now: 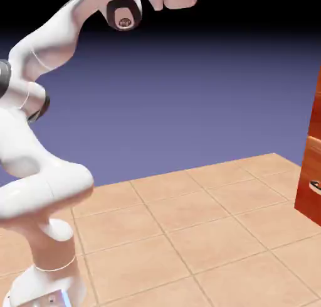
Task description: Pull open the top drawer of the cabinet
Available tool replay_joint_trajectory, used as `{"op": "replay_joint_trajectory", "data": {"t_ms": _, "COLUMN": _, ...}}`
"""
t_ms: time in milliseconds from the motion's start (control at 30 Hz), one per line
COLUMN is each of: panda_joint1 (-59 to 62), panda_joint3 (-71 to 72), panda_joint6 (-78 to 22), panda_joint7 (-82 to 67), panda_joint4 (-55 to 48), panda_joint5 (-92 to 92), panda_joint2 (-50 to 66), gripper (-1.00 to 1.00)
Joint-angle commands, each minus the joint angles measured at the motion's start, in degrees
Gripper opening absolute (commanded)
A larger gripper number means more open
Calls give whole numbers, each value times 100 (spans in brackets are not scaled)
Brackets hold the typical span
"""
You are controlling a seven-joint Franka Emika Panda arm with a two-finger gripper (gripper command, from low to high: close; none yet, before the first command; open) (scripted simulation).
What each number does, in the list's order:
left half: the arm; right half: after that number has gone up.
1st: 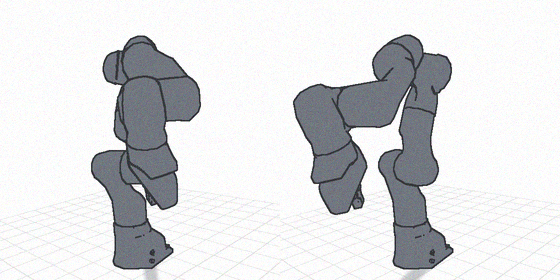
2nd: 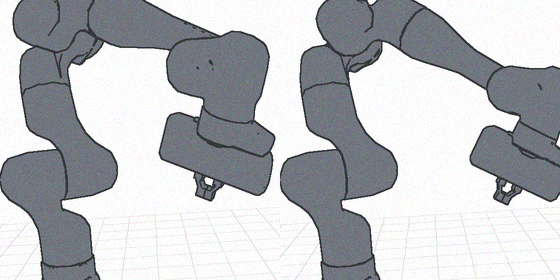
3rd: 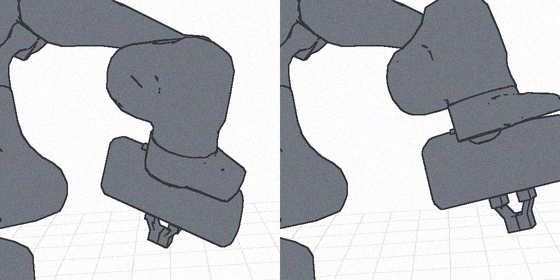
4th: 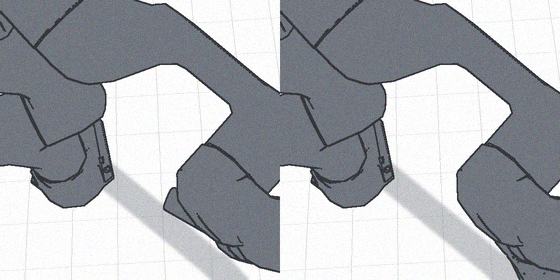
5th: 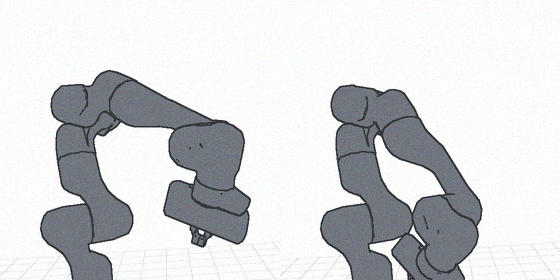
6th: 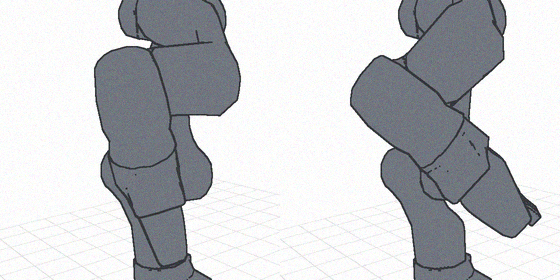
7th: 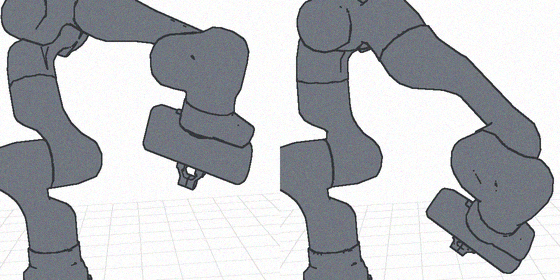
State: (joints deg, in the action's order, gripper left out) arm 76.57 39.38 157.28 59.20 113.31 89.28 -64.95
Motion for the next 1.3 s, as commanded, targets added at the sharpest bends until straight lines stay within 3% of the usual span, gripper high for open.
{"op": "replay_joint_trajectory", "data": {"t_ms": 0, "panda_joint1": 208, "panda_joint3": 106, "panda_joint6": -45, "panda_joint7": 45, "panda_joint4": -128, "panda_joint5": 240, "panda_joint2": -87, "gripper": 100}}
{"op": "replay_joint_trajectory", "data": {"t_ms": 1000, "panda_joint1": 6436, "panda_joint3": 3280, "panda_joint6": -1394, "panda_joint7": 1395, "panda_joint4": -3973, "panda_joint5": 7437, "panda_joint2": -2690, "gripper": 100}}
{"op": "replay_joint_trajectory", "data": {"t_ms": 1267, "panda_joint1": 7156, "panda_joint3": 3164, "panda_joint6": -870, "panda_joint7": 1752, "panda_joint4": -5230, "panda_joint5": 7347, "panda_joint2": -2622, "gripper": 100}}
